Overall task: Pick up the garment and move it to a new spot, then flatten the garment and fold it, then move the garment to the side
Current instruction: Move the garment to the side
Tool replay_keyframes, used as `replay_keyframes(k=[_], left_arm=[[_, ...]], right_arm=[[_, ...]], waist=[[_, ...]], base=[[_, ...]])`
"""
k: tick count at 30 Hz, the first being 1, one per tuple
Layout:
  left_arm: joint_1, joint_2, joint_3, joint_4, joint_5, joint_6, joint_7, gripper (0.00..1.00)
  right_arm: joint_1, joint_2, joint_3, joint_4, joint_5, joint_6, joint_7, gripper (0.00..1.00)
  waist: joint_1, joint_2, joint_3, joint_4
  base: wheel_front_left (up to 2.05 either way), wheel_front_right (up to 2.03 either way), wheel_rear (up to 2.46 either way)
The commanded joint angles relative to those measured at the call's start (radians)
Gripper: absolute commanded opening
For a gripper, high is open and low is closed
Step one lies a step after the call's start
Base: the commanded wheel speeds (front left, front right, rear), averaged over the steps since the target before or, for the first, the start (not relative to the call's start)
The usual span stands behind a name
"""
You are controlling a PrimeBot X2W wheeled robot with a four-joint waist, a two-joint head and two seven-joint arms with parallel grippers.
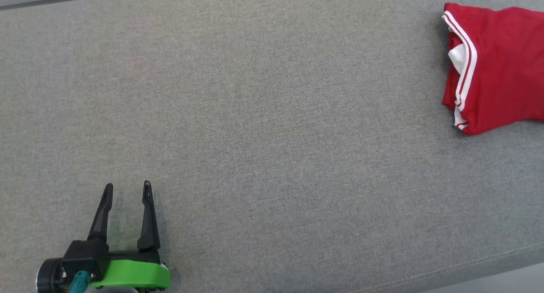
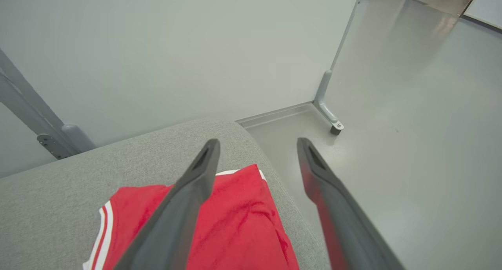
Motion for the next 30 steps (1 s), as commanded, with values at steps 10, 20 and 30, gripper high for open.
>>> replay_keyframes(k=[10, 20, 30], left_arm=[[0.081, 0.002, 0.03, 0.004, -0.027, 0.012, -0.002, 1.0], [0.158, 0.002, 0.059, -0.039, -0.073, 0.052, -0.002, 1.0], [0.171, 0.002, 0.102, 0.015, -0.063, 0.014, -0.002, 1.0]], right_arm=[[0.265, 0.055, 0.118, -0.238, 0.03, 0.0, -0.245, 1.0], [0.657, 0.258, 0.154, -0.375, -0.059, -0.001, -0.593, 1.0], [0.846, 0.441, 0.239, -0.358, -0.164, 0.0, -0.614, 1.0]], waist=[[-0.0001, 0.0, -0.167, 0.015], [-0.0001, 0.0, -0.312, 0.081], [-0.0001, 0.0, -0.363, 0.127]], base=[[0.0, 0.0, 0.0], [0.0, 0.0, 0.0], [0.0, 0.0, 0.0]])
